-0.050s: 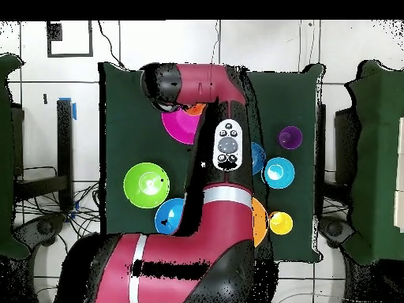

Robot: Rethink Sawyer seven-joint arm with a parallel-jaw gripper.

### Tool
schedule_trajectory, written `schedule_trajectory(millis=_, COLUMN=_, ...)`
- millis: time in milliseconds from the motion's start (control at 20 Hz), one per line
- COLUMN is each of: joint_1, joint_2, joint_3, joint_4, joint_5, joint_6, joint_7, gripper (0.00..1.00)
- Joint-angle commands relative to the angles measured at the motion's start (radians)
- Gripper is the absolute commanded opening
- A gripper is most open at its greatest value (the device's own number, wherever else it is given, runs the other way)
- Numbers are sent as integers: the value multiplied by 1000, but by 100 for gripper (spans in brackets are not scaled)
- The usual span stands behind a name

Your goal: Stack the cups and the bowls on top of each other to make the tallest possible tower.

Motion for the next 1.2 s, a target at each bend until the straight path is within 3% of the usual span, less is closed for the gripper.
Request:
schedule_trajectory(millis=50, joint_1=-6, joint_2=-12, joint_3=118, joint_4=122, joint_5=-28, joint_6=-8, joint_7=-178, gripper=0)
schedule_trajectory(millis=850, joint_1=-18, joint_2=-4, joint_3=153, joint_4=143, joint_5=-27, joint_6=-31, joint_7=-159, gripper=0)
schedule_trajectory(millis=1200, joint_1=-41, joint_2=-14, joint_3=155, joint_4=117, joint_5=-37, joint_6=10, joint_7=-207, gripper=0)
